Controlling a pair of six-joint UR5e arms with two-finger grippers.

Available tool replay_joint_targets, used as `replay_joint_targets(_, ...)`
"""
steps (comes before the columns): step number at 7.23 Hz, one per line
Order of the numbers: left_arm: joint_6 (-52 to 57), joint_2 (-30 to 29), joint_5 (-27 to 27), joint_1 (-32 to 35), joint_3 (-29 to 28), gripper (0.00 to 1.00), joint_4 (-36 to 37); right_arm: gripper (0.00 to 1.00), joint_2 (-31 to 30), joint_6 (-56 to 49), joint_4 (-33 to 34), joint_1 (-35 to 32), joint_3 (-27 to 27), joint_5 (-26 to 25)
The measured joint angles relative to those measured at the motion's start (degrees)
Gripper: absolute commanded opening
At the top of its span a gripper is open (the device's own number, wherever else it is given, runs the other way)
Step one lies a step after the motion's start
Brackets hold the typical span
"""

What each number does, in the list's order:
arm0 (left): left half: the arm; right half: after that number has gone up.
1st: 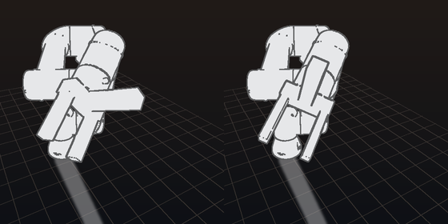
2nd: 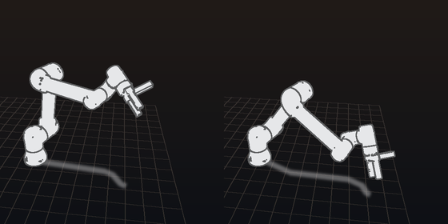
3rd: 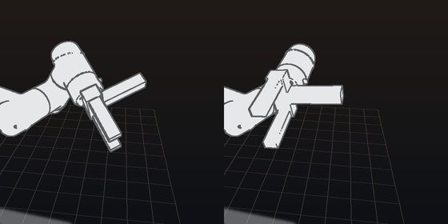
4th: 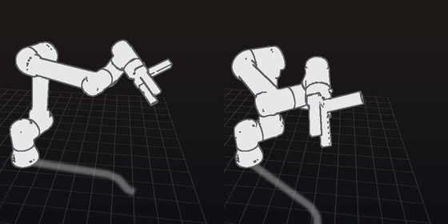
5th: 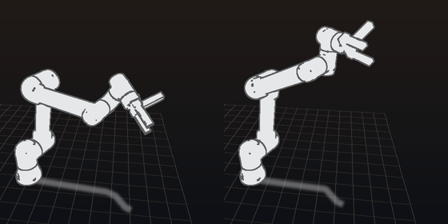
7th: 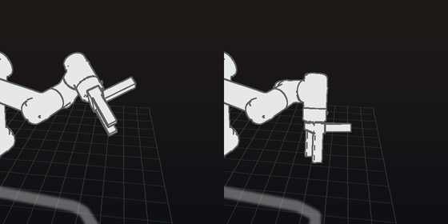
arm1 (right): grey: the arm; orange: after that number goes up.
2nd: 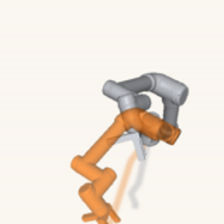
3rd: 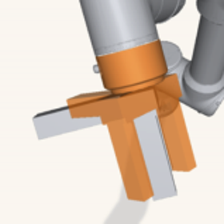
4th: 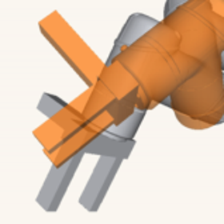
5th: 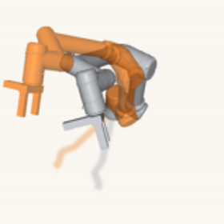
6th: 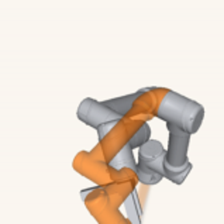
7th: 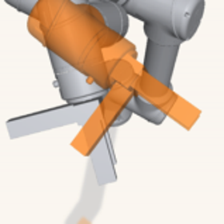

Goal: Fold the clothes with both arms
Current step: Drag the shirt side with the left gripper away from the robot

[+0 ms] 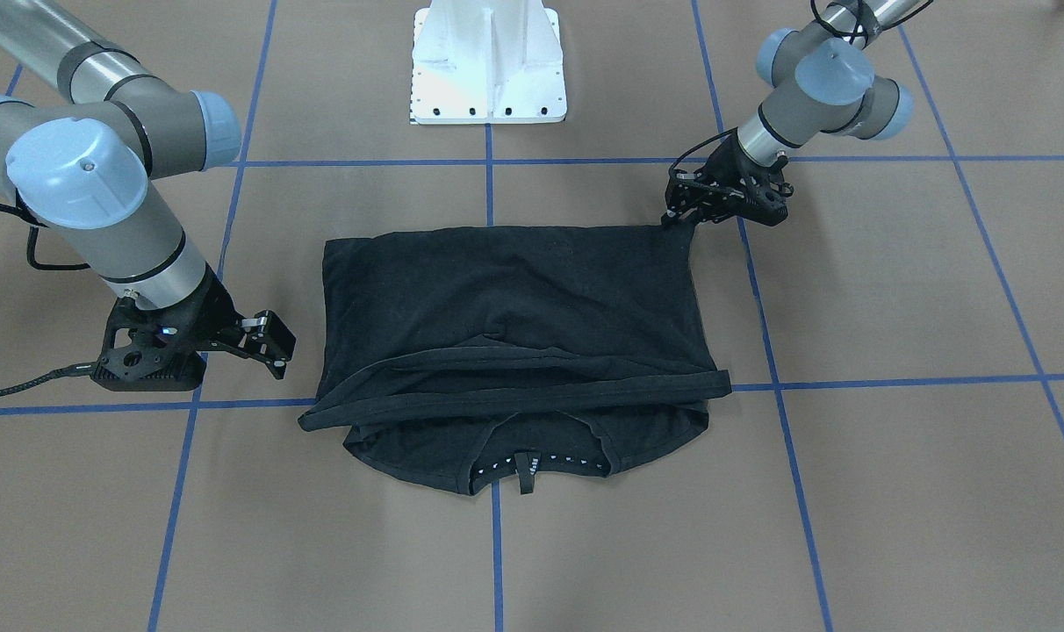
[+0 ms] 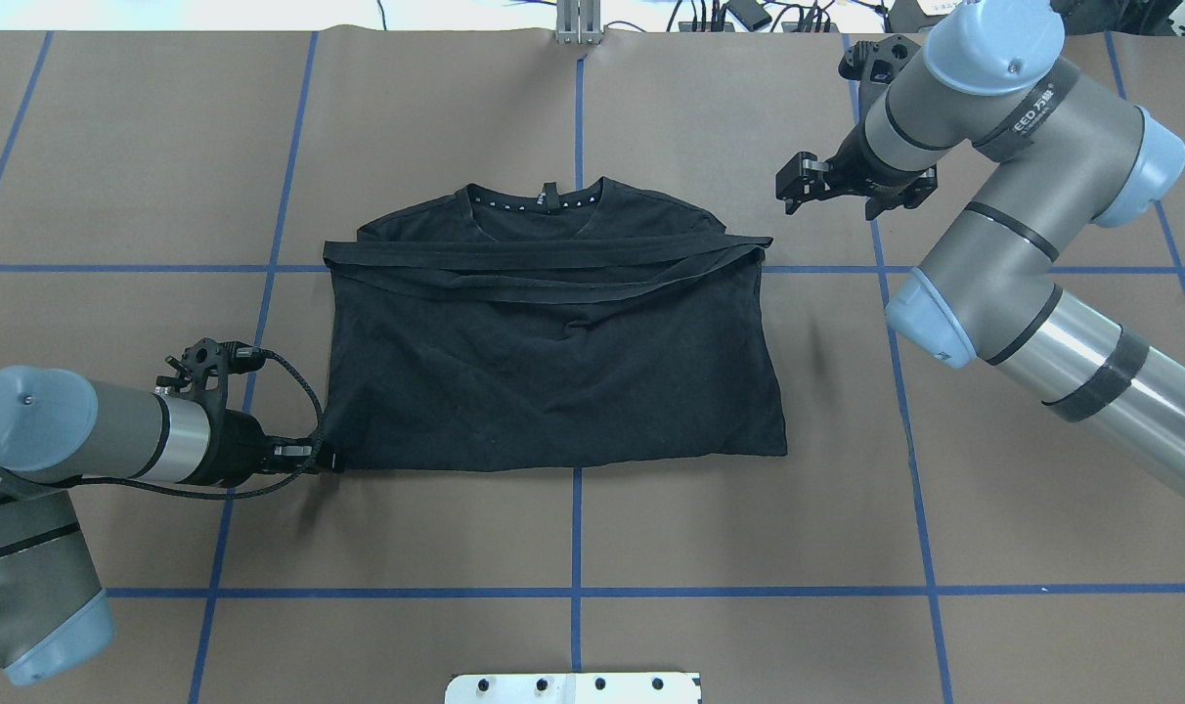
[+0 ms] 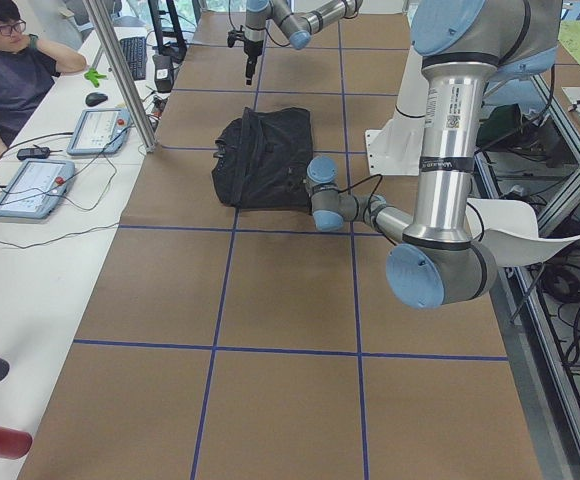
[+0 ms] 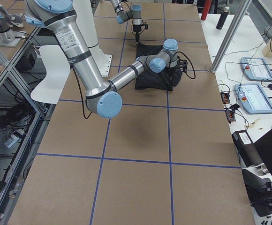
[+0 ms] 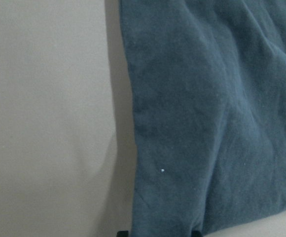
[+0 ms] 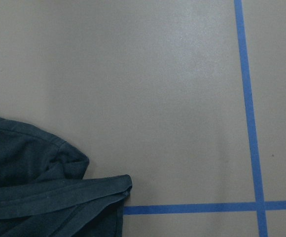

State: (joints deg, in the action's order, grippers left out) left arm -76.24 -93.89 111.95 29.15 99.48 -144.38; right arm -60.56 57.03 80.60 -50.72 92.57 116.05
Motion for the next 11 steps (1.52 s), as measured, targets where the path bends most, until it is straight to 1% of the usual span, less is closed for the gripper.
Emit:
replay_joint_targets(3, 0.2, 0.1, -0.2, 1.7, 0.0, 0.00, 0.2, 0.99, 0.1, 0.1, 0.0, 0.1, 0.1, 0.0)
replay_joint_targets(5, 2.4, 0.0, -0.3, 4.6, -0.1, 0.00, 1.1, 0.99, 0.1, 0.1, 0.0, 0.1, 0.1, 0.0)
replay_joint_targets(6, 4.6, -0.6, -0.3, 6.7, -0.3, 0.00, 2.9, 0.99, 0.0, 0.2, 0.0, 0.1, 0.1, 0.0)
replay_joint_targets(7, 7.8, -2.9, -0.4, 9.4, -1.1, 0.00, 6.5, 0.99, 0.0, 0.2, 0.0, 0.1, 0.1, 0.0)
replay_joint_targets(8, 11.8, -7.4, -0.5, 12.5, -3.9, 0.00, 10.6, 0.99, 0.0, 0.3, 0.0, 0.1, 0.1, -0.1)
replay_joint_targets(9, 15.6, -13.3, -0.5, 15.5, -9.8, 0.00, 13.3, 0.99, 0.0, 0.3, 0.0, 0.1, 0.0, -0.1)
replay_joint_targets(10, 19.1, -19.3, -0.5, 18.1, -17.1, 0.00, 14.2, 0.99, 0.0, 0.3, 0.0, 0.1, 0.0, -0.1)
replay_joint_targets(11, 23.2, -25.6, -0.8, 20.6, -25.8, 0.00, 14.0, 0.99, 0.0, 0.3, 0.0, 0.1, 0.0, 0.0)
